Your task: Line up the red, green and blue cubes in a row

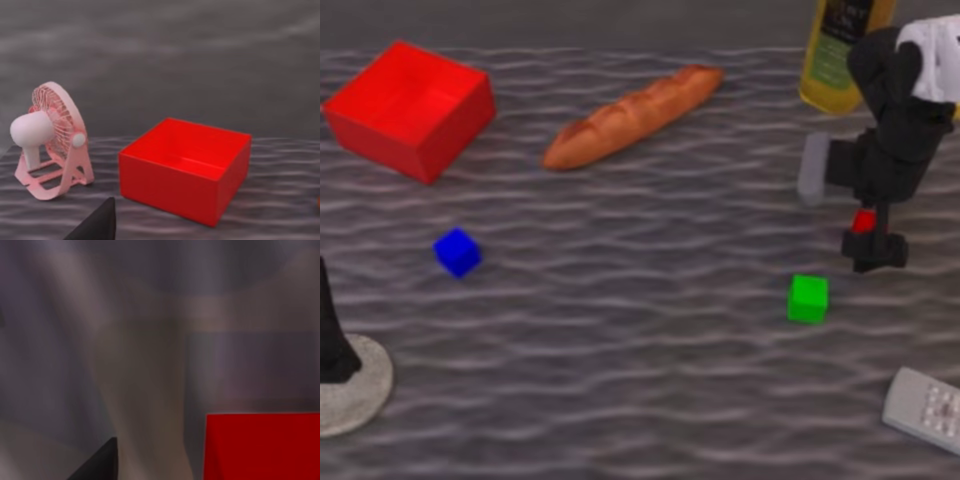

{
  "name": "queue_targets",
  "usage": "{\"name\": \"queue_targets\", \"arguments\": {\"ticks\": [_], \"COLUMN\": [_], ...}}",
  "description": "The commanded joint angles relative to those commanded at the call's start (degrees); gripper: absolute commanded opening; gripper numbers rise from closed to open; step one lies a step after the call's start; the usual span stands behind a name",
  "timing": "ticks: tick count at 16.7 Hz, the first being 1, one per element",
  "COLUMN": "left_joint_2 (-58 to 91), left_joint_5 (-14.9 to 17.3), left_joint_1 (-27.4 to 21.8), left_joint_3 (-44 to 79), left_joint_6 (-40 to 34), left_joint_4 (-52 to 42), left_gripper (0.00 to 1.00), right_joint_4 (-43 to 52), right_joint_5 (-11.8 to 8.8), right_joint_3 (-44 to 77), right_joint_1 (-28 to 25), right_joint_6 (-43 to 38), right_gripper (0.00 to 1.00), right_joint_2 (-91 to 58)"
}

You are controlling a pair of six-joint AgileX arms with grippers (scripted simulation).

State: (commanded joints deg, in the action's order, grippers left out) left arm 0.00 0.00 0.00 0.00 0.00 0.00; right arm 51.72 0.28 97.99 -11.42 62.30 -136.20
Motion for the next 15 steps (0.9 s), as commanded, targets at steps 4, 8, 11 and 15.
{"name": "queue_targets", "arguments": {"ticks": [4, 8, 11, 15], "left_joint_2": [0.00, 0.00, 0.00, 0.00], "left_joint_5": [0.00, 0.00, 0.00, 0.00], "left_joint_1": [0.00, 0.00, 0.00, 0.00], "left_joint_3": [0.00, 0.00, 0.00, 0.00], "left_joint_6": [0.00, 0.00, 0.00, 0.00], "left_joint_4": [0.00, 0.00, 0.00, 0.00], "left_gripper": [1.00, 1.00, 1.00, 1.00], "right_joint_4": [-0.21, -0.21, -0.21, -0.21], "right_joint_5": [0.00, 0.00, 0.00, 0.00], "right_joint_3": [-0.15, -0.15, -0.15, -0.15], "right_joint_1": [0.00, 0.00, 0.00, 0.00], "right_joint_6": [0.00, 0.00, 0.00, 0.00], "right_gripper": [1.00, 0.70, 0.47, 0.17], "right_joint_2": [-0.12, -0.12, -0.12, -0.12]}}
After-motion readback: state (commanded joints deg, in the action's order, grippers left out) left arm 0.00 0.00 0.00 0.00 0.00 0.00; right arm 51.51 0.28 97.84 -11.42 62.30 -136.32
